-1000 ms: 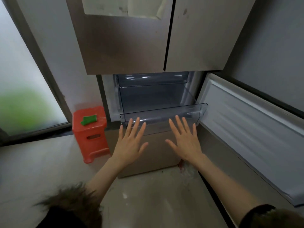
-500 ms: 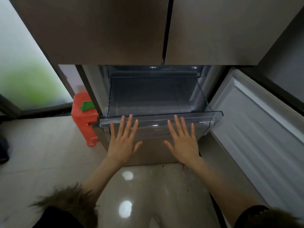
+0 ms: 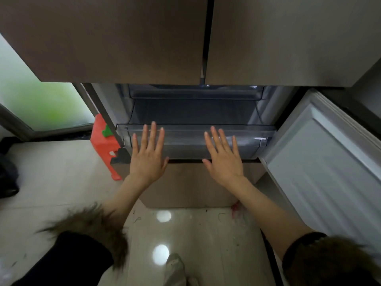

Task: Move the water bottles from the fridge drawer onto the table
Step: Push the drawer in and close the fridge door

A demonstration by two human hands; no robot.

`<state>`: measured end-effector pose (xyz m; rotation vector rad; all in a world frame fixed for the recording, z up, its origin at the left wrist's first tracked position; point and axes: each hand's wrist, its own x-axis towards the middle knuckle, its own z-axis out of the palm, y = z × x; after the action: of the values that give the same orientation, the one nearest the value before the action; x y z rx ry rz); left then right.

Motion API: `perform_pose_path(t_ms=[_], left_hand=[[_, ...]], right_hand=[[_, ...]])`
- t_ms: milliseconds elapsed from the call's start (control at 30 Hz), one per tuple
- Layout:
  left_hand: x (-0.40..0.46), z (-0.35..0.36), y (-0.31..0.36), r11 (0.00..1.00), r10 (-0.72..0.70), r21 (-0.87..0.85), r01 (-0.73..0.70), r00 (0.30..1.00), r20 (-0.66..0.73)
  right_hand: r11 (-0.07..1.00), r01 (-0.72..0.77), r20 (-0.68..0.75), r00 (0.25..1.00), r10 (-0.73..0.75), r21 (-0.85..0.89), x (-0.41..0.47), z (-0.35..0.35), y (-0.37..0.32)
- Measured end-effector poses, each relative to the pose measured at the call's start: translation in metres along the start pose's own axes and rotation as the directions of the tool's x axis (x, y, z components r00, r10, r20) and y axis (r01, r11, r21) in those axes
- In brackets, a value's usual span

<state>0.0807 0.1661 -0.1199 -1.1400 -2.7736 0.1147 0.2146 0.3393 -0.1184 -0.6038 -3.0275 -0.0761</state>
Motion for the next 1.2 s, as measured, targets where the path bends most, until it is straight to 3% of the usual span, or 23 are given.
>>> perform_pose_path(t_ms=[200,300,633,900,1067,1200], left_hand=[[0.036,0.001,0.004,0.997,-0.07,-0.01,0.07,0.996,0.052],[0.038,0.006,0.0,0.998,-0.057,-0.022,0.057,0.998,0.029],[0.043,0.021,0.003,0.995,-0.083,-0.056,0.079,0.994,-0.072],[0.076,0.019,0.004,0.987,-0.128,-0.089,0.13,0.991,0.027],[0.079,0.024,0.027,0.957,-0.205,-0.195,0.213,0.977,0.06],[0.081,0.033,0.026,0.953,-0.211,-0.212,0.218,0.976,0.056]], right_hand=[[0.998,-0.051,-0.017,0.999,0.051,0.036,0.024,-0.001,0.011],[0.99,-0.139,-0.043,0.989,0.139,0.009,0.021,0.008,0.017],[0.992,-0.129,-0.035,0.991,0.129,0.013,0.046,0.021,0.022],[0.994,-0.103,-0.009,0.995,0.103,0.042,0.073,0.016,0.028],[0.972,-0.218,-0.054,0.973,0.223,0.087,0.065,0.03,0.026],[0.972,-0.22,-0.049,0.973,0.224,0.084,0.069,0.034,0.032]])
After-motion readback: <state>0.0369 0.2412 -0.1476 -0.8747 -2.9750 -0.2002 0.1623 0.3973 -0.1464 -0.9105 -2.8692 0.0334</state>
